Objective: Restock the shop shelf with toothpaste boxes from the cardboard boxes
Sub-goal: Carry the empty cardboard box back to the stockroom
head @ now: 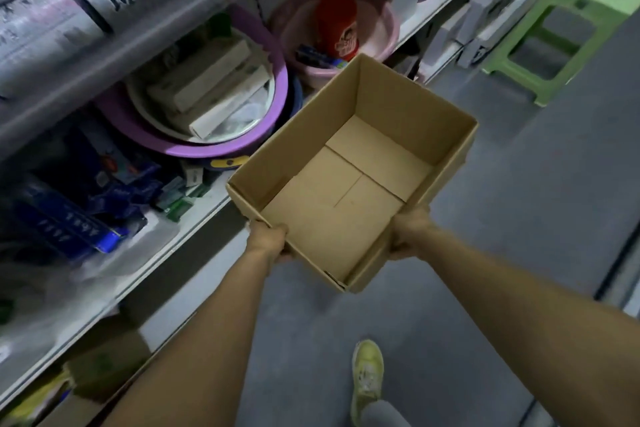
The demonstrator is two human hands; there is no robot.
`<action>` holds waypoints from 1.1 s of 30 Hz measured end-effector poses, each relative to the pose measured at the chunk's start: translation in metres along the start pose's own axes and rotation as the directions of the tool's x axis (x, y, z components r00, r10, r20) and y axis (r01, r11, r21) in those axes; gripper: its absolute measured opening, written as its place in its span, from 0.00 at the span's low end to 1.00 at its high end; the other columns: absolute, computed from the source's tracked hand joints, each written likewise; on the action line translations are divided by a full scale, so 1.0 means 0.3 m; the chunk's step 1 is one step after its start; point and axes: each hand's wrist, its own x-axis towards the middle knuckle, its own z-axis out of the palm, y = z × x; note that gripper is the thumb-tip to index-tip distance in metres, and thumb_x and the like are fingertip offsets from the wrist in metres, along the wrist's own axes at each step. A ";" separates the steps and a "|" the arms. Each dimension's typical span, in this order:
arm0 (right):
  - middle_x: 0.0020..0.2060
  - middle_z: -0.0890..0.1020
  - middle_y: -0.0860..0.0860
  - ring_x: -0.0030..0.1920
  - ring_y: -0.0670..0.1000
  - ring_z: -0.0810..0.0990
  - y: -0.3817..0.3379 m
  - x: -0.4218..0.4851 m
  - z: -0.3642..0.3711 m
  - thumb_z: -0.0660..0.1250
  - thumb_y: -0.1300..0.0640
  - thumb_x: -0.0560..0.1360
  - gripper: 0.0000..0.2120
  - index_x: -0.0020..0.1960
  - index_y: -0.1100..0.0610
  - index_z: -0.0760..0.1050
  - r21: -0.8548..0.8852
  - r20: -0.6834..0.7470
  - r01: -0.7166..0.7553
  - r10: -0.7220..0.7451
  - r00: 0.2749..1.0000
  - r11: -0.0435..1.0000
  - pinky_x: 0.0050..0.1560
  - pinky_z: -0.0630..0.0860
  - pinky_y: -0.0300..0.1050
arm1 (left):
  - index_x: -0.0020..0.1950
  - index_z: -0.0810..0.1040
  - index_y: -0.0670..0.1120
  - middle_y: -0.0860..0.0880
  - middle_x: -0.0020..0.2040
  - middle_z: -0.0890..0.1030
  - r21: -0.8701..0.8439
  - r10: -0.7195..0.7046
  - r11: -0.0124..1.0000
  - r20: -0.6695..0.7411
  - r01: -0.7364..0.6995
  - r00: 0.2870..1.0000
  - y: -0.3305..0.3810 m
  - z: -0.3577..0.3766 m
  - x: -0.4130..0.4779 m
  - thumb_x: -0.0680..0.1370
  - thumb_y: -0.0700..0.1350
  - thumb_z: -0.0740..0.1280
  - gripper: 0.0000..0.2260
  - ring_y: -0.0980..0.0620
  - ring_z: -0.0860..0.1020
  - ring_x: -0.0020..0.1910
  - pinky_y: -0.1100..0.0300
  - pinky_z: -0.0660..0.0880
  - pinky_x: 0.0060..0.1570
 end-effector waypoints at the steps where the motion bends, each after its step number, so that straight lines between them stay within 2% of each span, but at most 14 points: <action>1: 0.57 0.75 0.63 0.44 0.65 0.82 0.015 0.021 0.001 0.62 0.62 0.77 0.29 0.74 0.57 0.53 -0.003 -0.003 0.006 -0.006 1.000 1.000 0.31 0.82 0.58 | 0.65 0.70 0.42 0.40 0.57 0.80 0.012 0.014 1.000 0.003 -0.014 1.000 -0.003 0.005 -0.002 0.76 0.39 0.63 0.17 0.42 0.81 0.49 0.51 0.80 0.29; 3: 0.53 0.77 0.64 0.38 0.64 0.83 0.035 0.027 -0.006 0.61 0.66 0.76 0.24 0.70 0.59 0.61 0.002 -0.006 0.023 -0.023 1.000 1.000 0.28 0.81 0.55 | 0.66 0.70 0.41 0.40 0.58 0.79 0.068 0.061 0.996 0.002 -0.061 0.998 -0.014 0.007 -0.021 0.77 0.38 0.63 0.18 0.42 0.81 0.49 0.56 0.79 0.27; 5: 0.53 0.77 0.64 0.34 0.63 0.83 0.064 -0.008 -0.020 0.61 0.65 0.77 0.20 0.68 0.60 0.63 0.002 -0.021 0.042 -0.042 0.999 0.999 0.27 0.81 0.52 | 0.67 0.69 0.41 0.41 0.58 0.79 0.080 0.091 0.993 0.005 -0.091 0.996 -0.033 -0.004 -0.070 0.77 0.37 0.63 0.18 0.41 0.81 0.50 0.55 0.80 0.28; 10: 0.58 0.74 0.62 0.39 0.63 0.82 0.144 -0.187 -0.044 0.61 0.64 0.77 0.23 0.70 0.59 0.60 -0.005 0.000 0.088 -0.088 0.996 0.996 0.24 0.79 0.48 | 0.65 0.64 0.43 0.41 0.60 0.78 0.023 0.074 0.997 0.020 -0.075 0.997 -0.132 -0.093 -0.276 0.76 0.39 0.65 0.19 0.41 0.80 0.53 0.47 0.83 0.38; 12: 0.56 0.74 0.62 0.39 0.63 0.81 0.174 -0.293 -0.039 0.61 0.65 0.78 0.22 0.70 0.59 0.60 -0.034 0.019 0.117 -0.116 0.993 0.993 0.21 0.78 0.48 | 0.63 0.63 0.43 0.41 0.59 0.78 -0.032 0.067 0.997 0.015 -0.066 0.998 -0.185 -0.147 -0.378 0.76 0.39 0.65 0.17 0.41 0.81 0.52 0.50 0.83 0.36; 15: 0.47 0.74 0.60 0.37 0.62 0.79 0.236 -0.471 -0.016 0.60 0.65 0.78 0.20 0.69 0.60 0.61 -0.070 0.058 0.177 -0.174 0.983 0.982 0.20 0.77 0.47 | 0.61 0.61 0.43 0.41 0.60 0.77 -0.114 0.063 0.991 -0.004 -0.063 0.998 -0.285 -0.244 -0.546 0.78 0.38 0.64 0.16 0.42 0.82 0.50 0.55 0.82 0.33; 16: 0.48 0.74 0.60 0.39 0.63 0.79 0.262 -0.530 -0.002 0.60 0.65 0.78 0.20 0.69 0.60 0.61 -0.081 0.079 0.195 -0.188 0.979 0.978 0.19 0.77 0.47 | 0.61 0.61 0.43 0.41 0.60 0.77 -0.136 0.061 0.989 -0.017 -0.063 0.998 -0.326 -0.280 -0.600 0.78 0.38 0.64 0.15 0.42 0.81 0.51 0.55 0.82 0.32; 19: 0.56 0.76 0.63 0.43 0.64 0.80 0.349 -0.688 0.062 0.59 0.67 0.78 0.22 0.70 0.62 0.61 -0.115 0.137 0.256 -0.240 0.961 0.960 0.19 0.77 0.48 | 0.60 0.60 0.43 0.41 0.60 0.76 -0.199 0.068 0.977 -0.071 -0.081 0.995 -0.459 -0.403 -0.754 0.78 0.38 0.64 0.15 0.42 0.81 0.53 0.56 0.82 0.32; 22: 0.57 0.77 0.65 0.42 0.64 0.81 0.424 -0.841 0.157 0.59 0.66 0.78 0.21 0.70 0.62 0.61 -0.155 0.191 0.326 -0.295 0.936 0.933 0.20 0.77 0.51 | 0.65 0.60 0.40 0.41 0.60 0.75 -0.254 0.054 0.963 -0.155 -0.093 0.986 -0.605 -0.548 -0.880 0.78 0.38 0.65 0.20 0.41 0.80 0.53 0.54 0.82 0.31; 24: 0.56 0.76 0.64 0.42 0.64 0.80 0.466 -0.945 0.232 0.59 0.66 0.78 0.18 0.67 0.64 0.62 -0.179 0.241 0.370 -0.324 0.915 0.912 0.19 0.76 0.49 | 0.69 0.59 0.40 0.40 0.61 0.75 -0.281 0.050 0.953 -0.218 -0.112 0.975 -0.703 -0.659 -0.967 0.76 0.40 0.68 0.26 0.40 0.80 0.52 0.48 0.82 0.33; 26: 0.53 0.77 0.63 0.36 0.61 0.79 0.507 -1.044 0.317 0.60 0.66 0.78 0.17 0.66 0.64 0.64 -0.213 0.289 0.421 -0.355 0.889 0.882 0.17 0.74 0.45 | 0.68 0.63 0.38 0.39 0.59 0.77 -0.274 0.074 0.949 -0.285 -0.156 0.956 -0.819 -0.774 -1.031 0.68 0.44 0.70 0.31 0.40 0.81 0.50 0.42 0.82 0.36; 28: 0.51 0.79 0.62 0.36 0.59 0.80 0.552 -1.136 0.417 0.60 0.65 0.77 0.19 0.68 0.64 0.64 -0.259 0.370 0.484 -0.377 0.849 0.836 0.19 0.75 0.44 | 0.62 0.70 0.38 0.38 0.55 0.80 -0.299 0.082 0.932 -0.375 -0.204 0.923 -0.959 -0.883 -1.068 0.63 0.47 0.69 0.29 0.40 0.82 0.48 0.41 0.82 0.42; 30: 0.50 0.80 0.62 0.38 0.58 0.81 0.599 -1.227 0.523 0.59 0.65 0.78 0.18 0.67 0.65 0.64 -0.292 0.453 0.531 -0.374 0.809 0.796 0.21 0.76 0.45 | 0.61 0.69 0.38 0.39 0.52 0.80 -0.356 0.029 0.913 -0.434 -0.201 0.901 -1.047 -0.970 -1.207 0.65 0.46 0.69 0.27 0.41 0.82 0.49 0.42 0.82 0.43; 33: 0.49 0.81 0.63 0.37 0.59 0.82 0.680 -1.356 0.700 0.59 0.64 0.78 0.15 0.64 0.65 0.66 -0.346 0.546 0.610 -0.375 0.749 0.713 0.22 0.77 0.47 | 0.60 0.60 0.39 0.42 0.50 0.77 -0.483 -0.080 0.854 -0.484 -0.190 0.872 -1.211 -1.086 -1.365 0.76 0.38 0.68 0.20 0.44 0.80 0.47 0.48 0.82 0.36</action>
